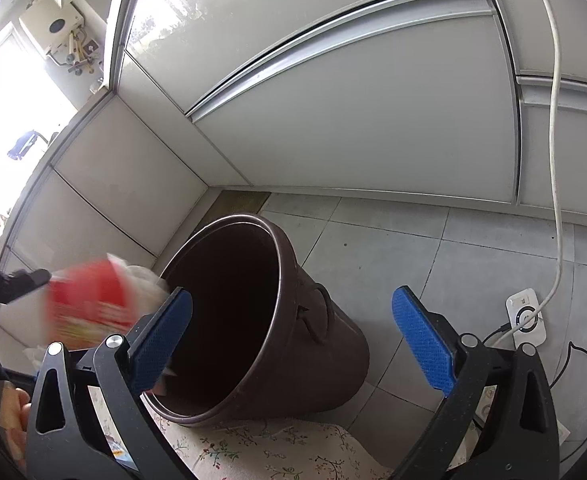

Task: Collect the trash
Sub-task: 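Lower the red cup into the brown bin and open the left gripper, then move the open left gripper back to the blue box on the table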

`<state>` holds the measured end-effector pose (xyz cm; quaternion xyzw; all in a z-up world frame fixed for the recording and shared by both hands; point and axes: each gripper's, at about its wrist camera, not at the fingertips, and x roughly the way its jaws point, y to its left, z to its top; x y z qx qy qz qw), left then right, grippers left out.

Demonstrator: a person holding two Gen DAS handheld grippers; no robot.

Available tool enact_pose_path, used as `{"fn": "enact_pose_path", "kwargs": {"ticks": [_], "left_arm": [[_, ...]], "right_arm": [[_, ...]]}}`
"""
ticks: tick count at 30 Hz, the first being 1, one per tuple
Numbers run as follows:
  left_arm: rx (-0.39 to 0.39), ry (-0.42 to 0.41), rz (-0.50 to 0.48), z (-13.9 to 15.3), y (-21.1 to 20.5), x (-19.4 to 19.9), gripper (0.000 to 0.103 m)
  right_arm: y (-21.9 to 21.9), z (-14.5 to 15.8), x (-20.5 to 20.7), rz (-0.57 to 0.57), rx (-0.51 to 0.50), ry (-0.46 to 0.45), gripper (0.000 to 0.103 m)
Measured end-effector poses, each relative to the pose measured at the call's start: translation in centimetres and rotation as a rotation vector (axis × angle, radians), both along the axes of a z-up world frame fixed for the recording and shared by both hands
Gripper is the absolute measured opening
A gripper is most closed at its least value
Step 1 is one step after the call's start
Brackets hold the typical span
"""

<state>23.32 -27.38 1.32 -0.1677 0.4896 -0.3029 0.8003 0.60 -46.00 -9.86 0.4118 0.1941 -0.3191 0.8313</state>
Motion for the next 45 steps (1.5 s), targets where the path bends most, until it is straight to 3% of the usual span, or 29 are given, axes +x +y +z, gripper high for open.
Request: {"fn": "enact_pose_path", "kwargs": {"ticks": [4, 7, 13, 21, 29, 33, 36, 45], "left_arm": [[0.068, -0.025, -0.013, -0.1, -0.4, -0.1, 0.096], [0.071, -0.018, 0.016, -0.3, 0.5, -0.5, 0.096], [0.198, -0.063, 0.102, -0.8, 3.5, -2.8, 0.096], [0.265, -0.146, 0.283, -0.5, 13.3, -6.8, 0.096], [0.337, -0.009, 0.431, -2.5, 25.2, -10.5, 0.096], [0.406, 0.008, 0.463, -2.6, 30.2, -11.0, 0.096], [0.473, 0.029, 0.454, -2.2, 32.6, -10.6, 0.096], [0.797, 0.115, 0.288, -4.3, 35.9, -8.4, 0.096]], "right_arm": [[0.0, -0.1, 0.3, 0.013, 0.007, 0.006, 0.096], [-0.1, -0.1, 0.2, 0.009, 0.003, 0.0, 0.096], [0.2, 0.2, 0.4, 0.028, -0.009, 0.001, 0.096], [0.9, 0.7, 1.0, 0.074, -0.044, 0.006, 0.096], [2.7, 1.7, 2.2, 0.176, -0.099, 0.01, 0.096], [4.0, 2.4, 2.5, 0.217, -0.149, 0.011, 0.096], [4.9, 2.8, 2.8, 0.249, -0.186, 0.016, 0.096], [7.3, 3.9, 3.6, 0.4, -0.245, -0.013, 0.096]]}}
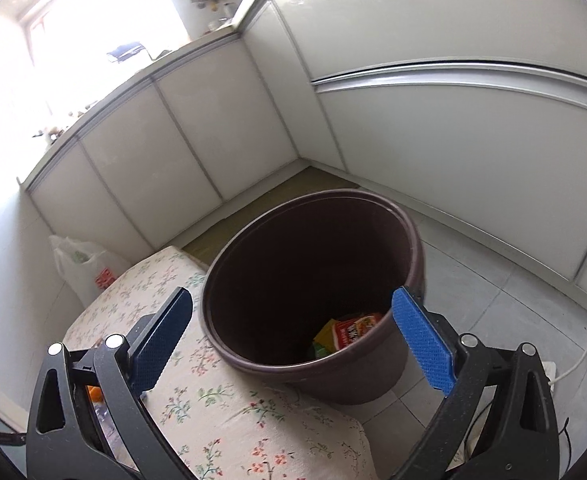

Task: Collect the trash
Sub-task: 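Move the open left gripper back to the blue box on the table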

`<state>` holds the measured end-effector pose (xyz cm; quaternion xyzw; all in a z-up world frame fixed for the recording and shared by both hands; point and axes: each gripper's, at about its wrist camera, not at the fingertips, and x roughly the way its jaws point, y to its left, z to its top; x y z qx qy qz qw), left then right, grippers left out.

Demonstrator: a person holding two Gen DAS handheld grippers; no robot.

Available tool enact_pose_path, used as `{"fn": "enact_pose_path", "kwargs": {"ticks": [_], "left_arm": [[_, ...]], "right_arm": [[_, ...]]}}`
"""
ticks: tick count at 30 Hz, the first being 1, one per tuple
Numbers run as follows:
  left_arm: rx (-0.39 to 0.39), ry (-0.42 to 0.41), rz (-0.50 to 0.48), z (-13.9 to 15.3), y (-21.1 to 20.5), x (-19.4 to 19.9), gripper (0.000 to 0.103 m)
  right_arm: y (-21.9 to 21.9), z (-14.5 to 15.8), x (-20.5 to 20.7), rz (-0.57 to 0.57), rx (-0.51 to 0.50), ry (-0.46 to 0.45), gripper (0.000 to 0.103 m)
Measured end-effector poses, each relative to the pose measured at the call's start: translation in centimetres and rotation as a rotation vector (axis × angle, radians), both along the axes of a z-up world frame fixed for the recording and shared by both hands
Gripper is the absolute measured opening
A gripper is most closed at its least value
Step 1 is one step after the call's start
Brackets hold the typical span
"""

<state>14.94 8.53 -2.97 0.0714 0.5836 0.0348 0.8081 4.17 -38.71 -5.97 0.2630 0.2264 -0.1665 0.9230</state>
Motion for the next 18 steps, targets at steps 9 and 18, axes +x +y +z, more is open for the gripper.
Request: {"fn": "enact_pose_path", "kwargs": {"ticks": [9, 18], "left_arm": [[0.216, 0.095, -0.284, -2.2, -1.0, 1.1, 0.096], [0.29, 0.115, -0.467, -4.3, -2.2, 3.5, 0.096]], "right_arm": [[1.6, 0.7, 0.8, 0.097, -0.046, 0.005, 0.096], [2.2, 0.7, 1.1, 0.134, -0.061, 0.028, 0.096]]}}
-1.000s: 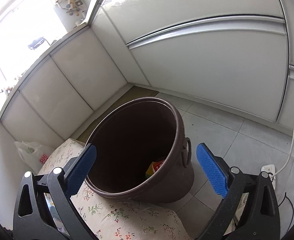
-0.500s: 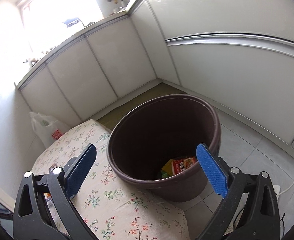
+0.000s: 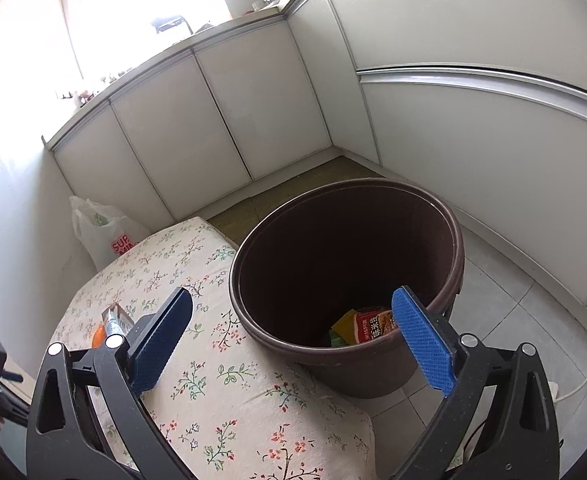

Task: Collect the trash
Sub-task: 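Move the open left gripper back to the blue box on the table, then grasp the blue box with the left gripper while the right grasps the clear water bottle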

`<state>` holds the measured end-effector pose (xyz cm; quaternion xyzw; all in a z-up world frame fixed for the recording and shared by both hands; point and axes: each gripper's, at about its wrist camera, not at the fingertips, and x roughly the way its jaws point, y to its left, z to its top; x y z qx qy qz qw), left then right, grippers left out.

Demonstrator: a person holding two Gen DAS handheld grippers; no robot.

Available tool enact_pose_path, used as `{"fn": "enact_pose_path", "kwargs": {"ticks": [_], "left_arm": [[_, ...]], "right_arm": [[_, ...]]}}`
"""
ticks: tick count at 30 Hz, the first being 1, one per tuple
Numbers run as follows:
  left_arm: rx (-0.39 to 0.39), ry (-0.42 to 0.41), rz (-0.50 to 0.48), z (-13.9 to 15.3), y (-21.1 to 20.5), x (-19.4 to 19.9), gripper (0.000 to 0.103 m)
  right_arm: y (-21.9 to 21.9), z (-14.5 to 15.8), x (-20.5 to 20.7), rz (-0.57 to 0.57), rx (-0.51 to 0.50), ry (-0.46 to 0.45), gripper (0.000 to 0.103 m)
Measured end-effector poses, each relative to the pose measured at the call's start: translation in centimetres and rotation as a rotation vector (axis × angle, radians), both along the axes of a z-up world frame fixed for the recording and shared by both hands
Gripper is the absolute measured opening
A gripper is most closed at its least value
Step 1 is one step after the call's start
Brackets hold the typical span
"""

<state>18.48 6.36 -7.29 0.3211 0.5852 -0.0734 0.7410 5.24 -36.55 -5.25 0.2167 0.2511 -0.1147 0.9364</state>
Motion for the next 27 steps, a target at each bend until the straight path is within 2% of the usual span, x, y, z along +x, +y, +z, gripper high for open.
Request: {"fn": "enact_pose_path", "kwargs": {"ticks": [3, 4, 5, 6, 8, 12, 15, 17, 19, 21, 22, 25, 27], "left_arm": [[-0.012, -0.004, -0.02, -0.7, -0.6, 0.5, 0.096], [-0.024, -0.004, -0.015, -0.8, -0.7, 0.6, 0.091], [-0.045, 0.003, -0.007, -0.9, -0.6, 0.6, 0.077], [-0.079, 0.024, 0.018, -1.1, -0.3, 0.7, 0.067], [-0.102, 0.002, 0.08, -1.1, 0.4, 0.8, 0.065], [-0.24, -0.046, 0.259, -0.1, 3.1, 0.7, 0.063], [-0.423, -0.099, 0.389, 1.4, 5.4, 0.2, 0.062], [-0.593, -0.151, 0.47, 3.0, 6.7, -0.5, 0.061], [-0.732, -0.199, 0.526, 4.3, 7.7, -1.2, 0.061], [-0.94, -0.244, 0.585, 5.8, 8.8, -2.2, 0.06], [-1.026, -0.26, 0.603, 6.3, 9.2, -2.5, 0.059], [-1.215, -0.301, 0.61, 7.2, 9.3, -4.0, 0.056], [-1.299, -0.321, 0.585, 7.2, 9.1, -4.9, 0.055]], "right_arm": [[1.0, 0.3, 0.2, 0.024, -0.051, 0.002, 0.096], [1.3, 0.3, 0.3, 0.034, -0.065, 0.005, 0.096], [1.6, 0.3, 0.4, 0.046, -0.079, 0.009, 0.096], [2.0, 0.3, 0.5, 0.062, -0.094, 0.016, 0.096], [2.7, 0.3, 0.8, 0.091, -0.112, 0.031, 0.096], [4.0, -0.5, 1.8, 0.165, -0.09, 0.098, 0.096], [5.4, -1.8, 2.7, 0.232, -0.011, 0.195, 0.096], [6.7, -2.9, 3.0, 0.257, 0.067, 0.25, 0.096], [8.3, -4.2, 3.3, 0.29, 0.201, 0.316, 0.096], [10.5, -5.4, 3.8, 0.33, 0.325, 0.381, 0.096], [12.1, -5.8, 4.1, 0.357, 0.391, 0.409, 0.096], [15.9, -5.7, 5.1, 0.421, 0.513, 0.42, 0.096], [17.8, -5.7, 5.8, 0.437, 0.574, 0.435, 0.096]]}}
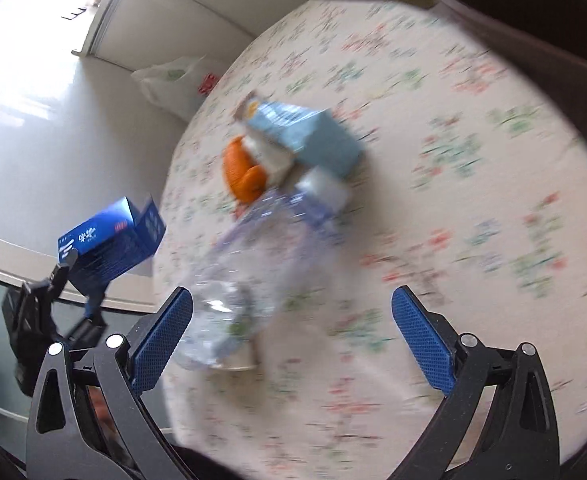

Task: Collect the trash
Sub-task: 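Grasp the blue box with the left gripper while the right grasps the clear water bottle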

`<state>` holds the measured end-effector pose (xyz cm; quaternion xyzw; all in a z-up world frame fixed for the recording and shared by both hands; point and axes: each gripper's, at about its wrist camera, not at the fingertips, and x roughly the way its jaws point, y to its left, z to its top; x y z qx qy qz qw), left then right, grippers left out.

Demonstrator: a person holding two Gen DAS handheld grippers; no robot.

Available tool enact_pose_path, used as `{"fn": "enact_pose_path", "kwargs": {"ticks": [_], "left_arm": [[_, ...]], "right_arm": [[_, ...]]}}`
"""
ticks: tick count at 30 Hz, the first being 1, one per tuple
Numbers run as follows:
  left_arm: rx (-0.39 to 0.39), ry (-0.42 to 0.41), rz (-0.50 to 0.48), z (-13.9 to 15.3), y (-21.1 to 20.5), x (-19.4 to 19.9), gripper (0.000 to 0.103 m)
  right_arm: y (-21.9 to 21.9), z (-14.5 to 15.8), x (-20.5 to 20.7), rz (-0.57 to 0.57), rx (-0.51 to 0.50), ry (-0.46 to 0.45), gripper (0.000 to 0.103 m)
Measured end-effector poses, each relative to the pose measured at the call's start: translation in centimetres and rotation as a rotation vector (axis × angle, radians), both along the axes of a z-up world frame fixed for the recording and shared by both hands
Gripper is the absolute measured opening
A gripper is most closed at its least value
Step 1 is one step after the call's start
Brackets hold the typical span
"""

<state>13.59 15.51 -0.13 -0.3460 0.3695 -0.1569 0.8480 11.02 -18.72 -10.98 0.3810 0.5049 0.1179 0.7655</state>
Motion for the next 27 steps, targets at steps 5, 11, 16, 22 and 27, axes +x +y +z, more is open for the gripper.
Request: {"fn": "enact_pose_path", "kwargs": {"ticks": [5, 11, 16, 22, 27], "left_arm": [[-0.012, -0.045, -0.001, 0.1, 0.9, -0.1, 0.055], [-0.05, -0.053, -0.007, -0.2, 2.1, 0.1, 0.055], [-0.058, -0.071, -0.003, 0.1, 2.6, -0.3, 0.055], [-0.059, -0.087, 0.022, 0.3, 3.2, -0.6, 0.055], [-0.057, -0.074, 0.033, 0.0, 3.4, -0.6, 0.055]], "right_arm": [[2.0, -1.4, 1.5, -0.079, 0.088, 0.114, 0.096], [3.6, -2.5, 3.3, -0.186, 0.114, 0.152, 0.096], [4.1, -2.4, 4.9, -0.203, 0.08, 0.145, 0.091], [4.0, -2.6, 6.2, -0.19, 0.073, 0.136, 0.062], [3.1, -2.0, 5.8, -0.173, 0.029, 0.098, 0.058]]}}
